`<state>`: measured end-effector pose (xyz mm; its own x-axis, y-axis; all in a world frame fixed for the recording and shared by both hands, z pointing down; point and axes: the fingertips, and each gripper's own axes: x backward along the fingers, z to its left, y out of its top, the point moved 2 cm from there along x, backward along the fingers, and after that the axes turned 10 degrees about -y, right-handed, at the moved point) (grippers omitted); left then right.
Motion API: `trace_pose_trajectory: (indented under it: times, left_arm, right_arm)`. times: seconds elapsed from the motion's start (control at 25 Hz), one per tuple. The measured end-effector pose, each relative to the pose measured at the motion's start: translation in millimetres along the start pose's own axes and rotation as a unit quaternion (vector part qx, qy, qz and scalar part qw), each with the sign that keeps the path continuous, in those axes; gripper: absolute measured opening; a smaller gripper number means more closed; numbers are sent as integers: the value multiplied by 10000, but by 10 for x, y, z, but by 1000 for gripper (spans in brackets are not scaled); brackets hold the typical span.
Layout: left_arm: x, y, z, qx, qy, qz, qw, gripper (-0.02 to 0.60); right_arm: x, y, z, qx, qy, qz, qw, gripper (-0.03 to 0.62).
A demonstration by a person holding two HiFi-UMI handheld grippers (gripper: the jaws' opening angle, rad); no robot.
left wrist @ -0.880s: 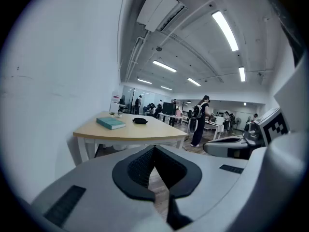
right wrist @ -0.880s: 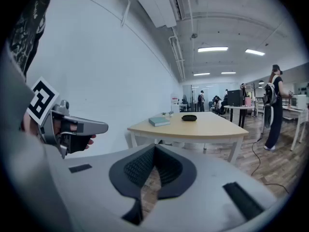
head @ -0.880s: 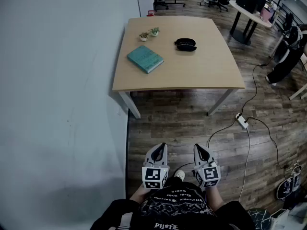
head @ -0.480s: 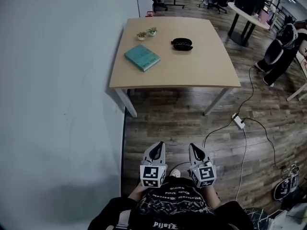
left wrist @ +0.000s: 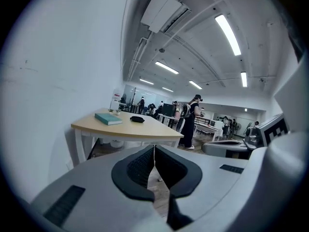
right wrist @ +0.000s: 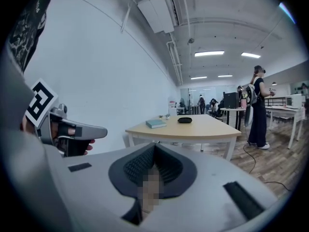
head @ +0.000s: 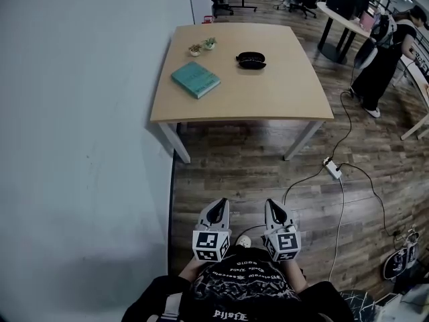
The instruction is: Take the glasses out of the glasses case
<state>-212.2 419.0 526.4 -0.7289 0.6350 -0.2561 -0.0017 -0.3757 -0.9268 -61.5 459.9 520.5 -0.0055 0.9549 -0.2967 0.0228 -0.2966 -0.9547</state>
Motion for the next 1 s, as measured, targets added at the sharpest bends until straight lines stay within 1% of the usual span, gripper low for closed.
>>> trace_pose_trajectory:
  times: [0.04,0.08,0.12,0.24,0.28,0.32,0.44,0.52,0.56,0.6,0.68,0.76,0.84,0.92,1.0]
  left_arm:
    - [-3,-8,0,33,19,-11,10000,10]
    - [-10,-21,-6,51,13,-3,10000,37]
    - [-18,-36,-18,63,-22,21,10000,76]
    - [-52,-75,-46,114,-153,153,9997,223]
    - [-62,-80,-44,117,-148,187,9996,243]
    - [-67,-82,-37,104,-109,200,9997,258]
    - [-69,-91,-17,20,89,144,9999,306]
    - [-70,-83,-7,-25,239,73,9997,313]
    - [-73,-75,-4,-40,301,52,9995,313]
    - [-81,-70,-6,-45,336,52,9994,313]
    - [-110,-82,-35,-18,299,119,9995,313]
    - [-147,-127,-102,27,138,245,9996,313]
    - [-191,-180,-212,52,-139,391,9991,313]
    - [-234,-201,-325,14,-371,444,9983,313]
    - [-280,-205,-394,-31,-422,428,9982,313]
  right_arm:
    - [3,-7,-26,-32,-28,5,10000,9]
    - [9,-16,-46,-64,-34,15,10000,60]
    - [19,-20,-65,-89,-43,15,10000,115]
    - [47,23,-121,-133,-120,-69,9998,124]
    - [51,41,-136,-133,-132,-93,9998,185]
    - [56,52,-152,-116,-149,-109,9998,213]
    - [87,48,-215,-37,-228,-158,9996,213]
    - [99,35,-255,-14,-224,-155,9996,215]
    - [99,28,-271,-4,-203,-132,9997,256]
    - [98,23,-287,10,-187,-104,9998,267]
    - [102,19,-316,32,-165,-68,9998,267]
    - [119,9,-341,34,-135,-70,9999,267]
    - [139,-11,-373,34,-94,-79,9999,267]
    - [153,-29,-417,19,-49,-92,9999,267]
    - [155,-49,-469,-20,-2,-92,10000,267]
